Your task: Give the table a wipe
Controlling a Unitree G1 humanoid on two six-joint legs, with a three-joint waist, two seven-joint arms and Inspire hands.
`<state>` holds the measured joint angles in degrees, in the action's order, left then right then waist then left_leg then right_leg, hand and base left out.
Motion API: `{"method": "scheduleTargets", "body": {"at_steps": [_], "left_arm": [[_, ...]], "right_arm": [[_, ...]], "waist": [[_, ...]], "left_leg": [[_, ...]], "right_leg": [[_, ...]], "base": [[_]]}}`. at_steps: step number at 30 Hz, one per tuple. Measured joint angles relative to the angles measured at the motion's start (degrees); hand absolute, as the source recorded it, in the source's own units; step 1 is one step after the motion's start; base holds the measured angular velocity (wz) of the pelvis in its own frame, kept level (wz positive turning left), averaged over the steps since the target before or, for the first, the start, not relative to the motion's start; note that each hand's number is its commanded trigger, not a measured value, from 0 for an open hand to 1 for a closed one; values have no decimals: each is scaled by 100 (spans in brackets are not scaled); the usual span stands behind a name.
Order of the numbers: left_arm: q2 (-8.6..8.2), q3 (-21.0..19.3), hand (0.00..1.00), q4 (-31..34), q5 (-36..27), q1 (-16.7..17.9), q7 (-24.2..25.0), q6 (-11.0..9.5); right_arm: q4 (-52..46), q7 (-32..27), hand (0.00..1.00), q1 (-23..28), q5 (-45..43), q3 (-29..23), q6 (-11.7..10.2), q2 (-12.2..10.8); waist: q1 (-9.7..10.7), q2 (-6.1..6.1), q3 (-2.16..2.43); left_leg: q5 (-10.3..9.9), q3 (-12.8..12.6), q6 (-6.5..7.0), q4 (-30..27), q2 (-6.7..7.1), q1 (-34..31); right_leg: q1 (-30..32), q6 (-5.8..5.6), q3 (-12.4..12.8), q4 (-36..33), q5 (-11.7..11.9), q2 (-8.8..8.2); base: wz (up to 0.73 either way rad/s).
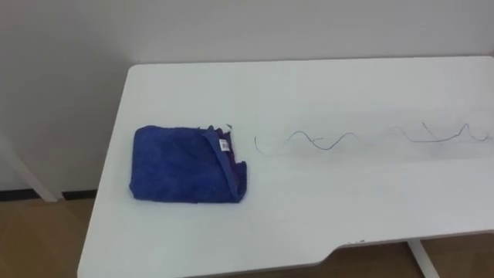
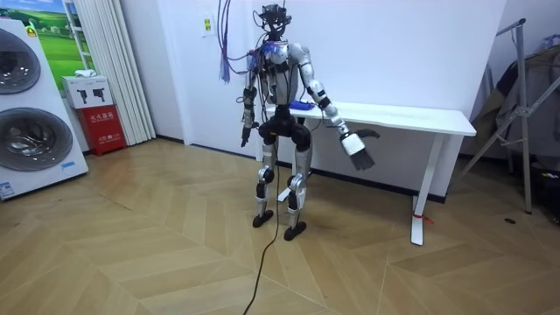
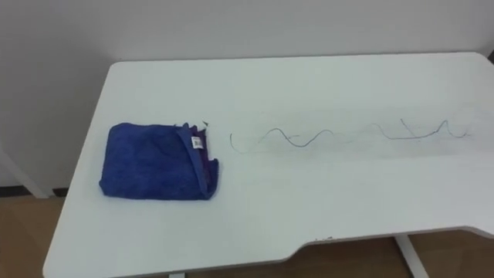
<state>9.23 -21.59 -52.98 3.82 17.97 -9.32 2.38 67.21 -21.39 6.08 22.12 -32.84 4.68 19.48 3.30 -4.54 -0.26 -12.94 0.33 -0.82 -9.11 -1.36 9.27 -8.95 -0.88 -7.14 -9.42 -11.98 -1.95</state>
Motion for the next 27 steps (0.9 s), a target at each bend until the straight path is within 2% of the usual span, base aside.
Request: {"method": "scheduleTargets", "body": {"at_steps": [1, 2, 4, 5, 6, 8, 9, 12, 14, 16, 18, 21, 24, 27], "left_arm": [[-1, 12, 0, -1, 21, -17, 1, 0], [1, 25, 0, 4, 28, -25, 1, 1], [33, 182, 0, 12, 48, -72, 9, 1], [40, 233, 0, 12, 46, -69, 12, 1], [43, 283, 0, 14, 46, -86, 23, 1], [80, 361, 0, 14, 44, -87, 24, 0], [97, 393, 0, 16, 64, -89, 24, -2], [85, 555, 0, 17, 75, -68, 18, -2], [82, 679, 0, 23, 81, -67, 18, -2], [66, 765, 0, 40, 76, -67, 18, -3], [63, 870, 0, 76, 79, -77, 17, -3], [63, 991, 0, 155, 66, -69, 18, -44], [59, 1073, 0, 175, 74, -99, -1, -47], [51, 1108, 0, 116, 22, -62, -12, -94]], "right_arm": [[-191, -174, 0, -153, -168, -5, -56, 85], [-317, -259, 0, -199, -254, -3, -67, 105], [-888, -555, 0, -378, -750, 30, -120, 123], [-1038, -634, 0, -418, -892, 46, -119, 130], [-1356, -774, 0, -525, -1133, 88, -133, 146], [-1781, -972, 0, -630, -1450, 277, -200, 182], [-2170, -1069, 0, -624, -1746, 409, -221, 181], [-3275, -1108, 0, -606, -2766, 561, -240, 180], [-3980, -1191, 0, -582, -3426, 785, -376, 181], [-4445, -1216, 0, -582, -3916, 1029, -398, 177], [-4814, -1210, 0, -582, -4279, 1333, -421, 177], [-5244, -1188, 0, -597, -4741, 1561, -451, 173], [-5571, -1189, 0, -614, -5327, 1681, -462, 158], [-5843, -1198, 0, -791, -5790, 1884, -549, 158]], "waist": [[24, -22, -9], [23, -43, 3], [-8, -65, -4], [-36, -96, 13], [-80, -67, -7], [-94, -69, -8], [-128, -25, 3], [-138, 32, 14], [-184, 66, 18], [-234, 80, 13], [-234, 81, 15], [-379, 74, 13], [-538, 52, 1], [-558, 20, -24]], "left_leg": [[0, -10, 1, -1, 2, -20], [0, -15, 1, -2, 1, -34], [1, -24, 1, -25, 0, -120], [1, -47, 1, -28, 0, -119], [2, -133, 1, -28, -4, -118], [2, -210, 1, -26, -5, -115], [2, -225, 1, -26, -5, -123], [2, -233, 1, -25, -5, -181], [3, -233, 0, -26, -10, -137], [3, -232, 0, -24, -11, -121], [3, -218, 0, -24, -11, -107], [3, -211, 0, -1, -10, -93], [3, -210, 0, 5, -8, -80], [3, -172, 0, -2, -10, -103]], "right_leg": [[26, 0, 2, -20, 0, -3], [42, 0, 3, -21, 0, -3], [145, 4, 14, -44, 5, 0], [170, 5, 29, -57, 6, 0], [188, 5, 84, -63, 8, 1], [204, 2, 99, -57, 10, -2], [216, 1, 108, -55, 10, -2], [261, 0, 104, -57, 11, -6], [231, 0, 98, -48, 11, 0], [210, 0, 91, -40, 11, 1], [192, 0, 63, -42, 11, 0], [146, 0, 50, -44, 11, -2], [136, 0, 41, -49, 11, -4], [126, 0, -86, -48, 11, -11]], "base": [[-9], [-3], [-3], [-14], [-16], [-9], [0], [0], [0], [0], [2], [1], [2], [9]]}}
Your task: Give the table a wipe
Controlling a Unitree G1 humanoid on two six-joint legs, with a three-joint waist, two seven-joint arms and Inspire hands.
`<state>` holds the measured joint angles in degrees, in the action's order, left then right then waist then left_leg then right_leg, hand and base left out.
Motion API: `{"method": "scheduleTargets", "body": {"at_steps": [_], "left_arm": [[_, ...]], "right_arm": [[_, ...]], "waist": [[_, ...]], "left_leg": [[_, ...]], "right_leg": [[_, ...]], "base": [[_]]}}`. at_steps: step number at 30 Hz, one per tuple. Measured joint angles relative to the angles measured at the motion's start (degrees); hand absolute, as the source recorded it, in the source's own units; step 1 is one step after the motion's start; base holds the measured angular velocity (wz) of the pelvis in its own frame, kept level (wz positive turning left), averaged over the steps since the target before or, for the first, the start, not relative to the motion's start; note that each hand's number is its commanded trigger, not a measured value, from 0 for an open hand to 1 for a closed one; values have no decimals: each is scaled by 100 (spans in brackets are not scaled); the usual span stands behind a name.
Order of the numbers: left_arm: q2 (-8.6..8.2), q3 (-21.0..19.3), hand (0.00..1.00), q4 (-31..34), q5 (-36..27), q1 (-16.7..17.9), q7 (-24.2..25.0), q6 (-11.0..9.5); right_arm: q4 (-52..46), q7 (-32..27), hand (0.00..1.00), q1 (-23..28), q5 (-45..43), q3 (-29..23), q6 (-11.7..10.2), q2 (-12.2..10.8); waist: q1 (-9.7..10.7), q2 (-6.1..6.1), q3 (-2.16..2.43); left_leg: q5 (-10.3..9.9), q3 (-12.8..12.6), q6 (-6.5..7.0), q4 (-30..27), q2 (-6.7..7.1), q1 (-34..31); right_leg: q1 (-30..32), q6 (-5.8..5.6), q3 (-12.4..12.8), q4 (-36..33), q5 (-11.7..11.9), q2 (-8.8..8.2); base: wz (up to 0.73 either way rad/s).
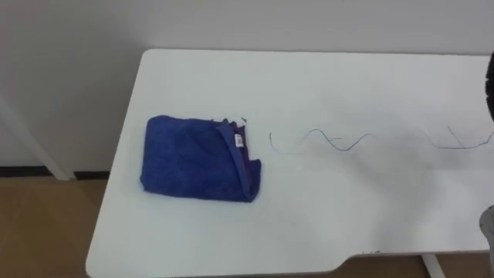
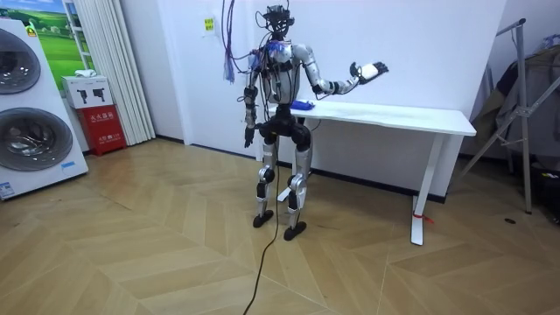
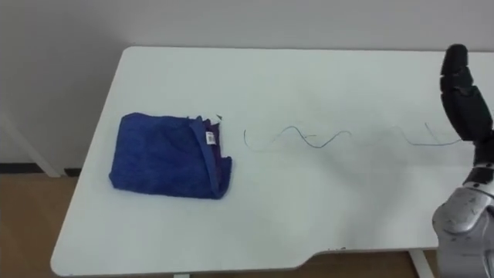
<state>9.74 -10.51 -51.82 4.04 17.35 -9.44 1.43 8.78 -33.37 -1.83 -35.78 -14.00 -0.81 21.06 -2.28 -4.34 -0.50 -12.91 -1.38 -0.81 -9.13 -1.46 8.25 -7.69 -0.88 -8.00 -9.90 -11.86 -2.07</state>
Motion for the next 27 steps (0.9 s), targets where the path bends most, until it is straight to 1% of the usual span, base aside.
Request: {"method": "scheduleTargets", "body": {"at_steps": [1, 2, 4, 5, 6, 8, 9, 12, 15, 16, 19, 20, 23, 24, 27], "left_arm": [[0, 23, 0, 3, 9, -8, 1, -36], [-1, 29, 0, 3, 10, -6, 2, -50], [4, 84, 0, 3, 19, 10, 6, -68], [5, 82, 0, 4, 35, 7, 6, -68], [5, 83, 0, 5, 67, 3, 6, -68], [3, 96, 0, 7, 71, -6, 8, -71], [3, 105, 0, -7, 65, -19, 11, -75], [3, 208, 0, -52, 65, -30, 43, -111], [3, 275, 0, -134, 65, -55, 96, -115], [4, 279, 0, -141, 62, -55, 127, -115], [32, 331, 0, -139, 65, -88, 129, -116], [67, 408, 0, -132, 81, -119, 130, -116], [73, 435, 0, -106, 124, -170, 130, -118], [79, 479, 0, -103, 123, -216, 129, -119], [96, 613, 0, -99, 118, -299, 129, -127]], "right_arm": [[-159, -7, 0, -28, -82, 93, -19, 2], [-247, -7, 0, -37, -110, 143, -37, 2], [-503, -2, 0, -121, -514, 356, -102, 3], [-554, 9, 0, -151, -614, 437, -111, 3], [-676, 40, 0, -155, -794, 561, -128, 4], [-832, 129, 0, -167, -1004, 757, -165, 5], [-925, 201, 0, -173, -1130, 928, -166, 4], [-1137, 487, 0, -173, -1517, 1380, -178, -4], [-1195, 613, 0, -173, -1873, 1704, -284, -3], [-1202, 660, 0, -173, -1969, 1818, -293, -4], [-1239, 790, 0, -174, -2088, 2206, -286, -2], [-1241, 882, 0, -173, -2096, 2372, -276, -2], [-1242, 1106, 0, -173, -2232, 2673, -259, -6], [-1241, 1200, 0, -173, -2303, 2813, -220, -8], [-1228, 1443, 0, -172, -2485, 3109, -165, -30]], "waist": [[-70, -18, -3], [-97, -26, 1], [-179, -33, -12], [-195, -39, -7], [-259, -41, -7], [-327, -55, 1], [-413, -57, 2], [-471, -84, 20], [-591, -94, 28], [-615, -77, 17], [-698, -82, 21], [-704, -80, 20], [-733, -74, 20], [-754, -74, 20], [-779, -102, 37]], "left_leg": [[0, 4, 0, -17, -2, -26], [0, 3, 0, -33, -3, -56], [0, 39, 0, -49, -3, -136], [0, 40, 0, -55, -3, -153], [0, 42, 0, -61, -5, -164], [0, 59, 0, -57, -5, -167], [0, 70, 0, -55, -5, -166], [1, 128, 0, -56, 0, -175], [1, 128, 0, -53, 0, -174], [1, 139, 0, -51, 0, -171], [1, 164, 0, -48, 0, -179], [1, 169, 0, -47, 0, -187], [1, 176, 0, -47, 1, -209], [1, 182, 0, -47, 4, -224], [2, 204, 0, -48, 9, -273]], "right_leg": [[54, 0, -8, -5, 0, 0], [77, 0, -8, -8, 0, 0], [78, 6, -51, -15, 5, -2], [85, 7, -52, -15, 5, -2], [91, 9, -62, -15, 7, -1], [89, 9, -86, -14, 7, -5], [89, 9, -97, -10, 7, -5], [85, 9, -172, -5, 7, -13], [81, 9, -233, 7, 7, -15], [73, 9, -238, 9, 7, -15], [77, 9, -250, 15, 7, -15], [76, 10, -299, 25, 7, -19], [83, 9, -326, 24, 7, -25], [91, 9, -338, 23, 7, -28], [130, 8, -364, 25, 8, -32]], "base": [[7], [0], [8], [7], [4], [5], [5], [10], [3], [0], [0], [4], [4], [3], [2]]}}
